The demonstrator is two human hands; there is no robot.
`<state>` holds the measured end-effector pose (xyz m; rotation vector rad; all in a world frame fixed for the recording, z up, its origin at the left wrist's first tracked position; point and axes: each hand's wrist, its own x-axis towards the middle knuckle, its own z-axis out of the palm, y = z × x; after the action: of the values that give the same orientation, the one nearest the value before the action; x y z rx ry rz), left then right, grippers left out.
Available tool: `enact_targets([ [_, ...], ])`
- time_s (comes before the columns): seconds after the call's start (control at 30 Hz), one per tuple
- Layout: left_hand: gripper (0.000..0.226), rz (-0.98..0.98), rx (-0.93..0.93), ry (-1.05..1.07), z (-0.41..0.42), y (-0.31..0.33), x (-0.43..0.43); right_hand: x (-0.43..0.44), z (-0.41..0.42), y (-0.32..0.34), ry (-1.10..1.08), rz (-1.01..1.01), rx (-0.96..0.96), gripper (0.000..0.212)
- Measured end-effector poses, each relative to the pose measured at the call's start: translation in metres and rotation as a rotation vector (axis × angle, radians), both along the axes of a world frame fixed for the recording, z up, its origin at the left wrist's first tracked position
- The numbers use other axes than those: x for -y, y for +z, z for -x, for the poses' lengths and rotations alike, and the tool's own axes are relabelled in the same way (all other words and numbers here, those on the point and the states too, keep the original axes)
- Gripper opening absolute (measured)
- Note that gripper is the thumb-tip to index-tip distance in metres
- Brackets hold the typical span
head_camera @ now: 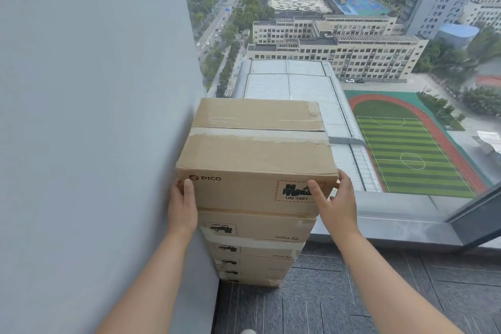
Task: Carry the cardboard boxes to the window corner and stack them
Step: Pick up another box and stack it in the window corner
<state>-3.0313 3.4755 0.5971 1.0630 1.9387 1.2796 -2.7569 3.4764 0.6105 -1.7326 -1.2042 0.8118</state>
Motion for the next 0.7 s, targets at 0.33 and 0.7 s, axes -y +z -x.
enact_targets([
  [0.33,0.065,0.247,-0.207,-0.187,0.018,-0.061,0.000,0.014,-0.001,-0.055,0.151,0.357,0.116,0.055],
  [0.7,0.050,0.157,-0.246,-0.048,0.018,-0.085,-0.006,0.006,0.003,-0.070,0.012,0.312,0.268,0.028],
])
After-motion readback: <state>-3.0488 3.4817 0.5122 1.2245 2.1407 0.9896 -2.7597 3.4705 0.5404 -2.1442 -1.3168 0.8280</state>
